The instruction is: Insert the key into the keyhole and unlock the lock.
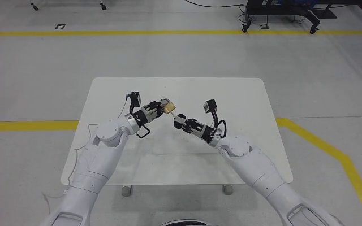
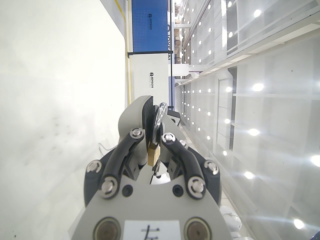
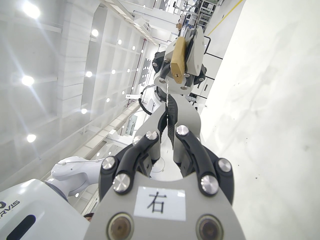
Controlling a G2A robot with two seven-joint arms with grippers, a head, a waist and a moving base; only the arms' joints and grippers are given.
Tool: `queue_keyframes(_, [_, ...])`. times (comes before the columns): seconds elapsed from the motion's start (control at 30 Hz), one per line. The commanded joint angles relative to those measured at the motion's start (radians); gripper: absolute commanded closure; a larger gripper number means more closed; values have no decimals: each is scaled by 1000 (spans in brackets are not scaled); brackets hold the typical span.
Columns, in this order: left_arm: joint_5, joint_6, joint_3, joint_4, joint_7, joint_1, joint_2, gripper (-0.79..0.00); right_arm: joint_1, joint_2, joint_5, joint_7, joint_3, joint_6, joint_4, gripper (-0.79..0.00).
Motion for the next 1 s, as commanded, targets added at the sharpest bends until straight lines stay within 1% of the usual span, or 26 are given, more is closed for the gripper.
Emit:
queue_keyframes(0.0, [-4, -3, -1, 0, -3, 1, 0, 0, 3, -3, 6, 1, -1, -1, 7, 0])
queue_keyframes(0.27, [-14, -16, -7, 8, -10, 4, 1, 0, 17, -14, 11, 2, -6, 3, 36, 0])
queue_keyframes(0.6, [-32, -24, -25, 19, -13, -2, 4, 0, 8, -22, 5, 1, 0, -6, 30, 0])
queue_keyframes(0.97, [-24, -26, -15, 15, -21, 3, 3, 0, 3, -29, 6, -3, 10, 3, 20, 0])
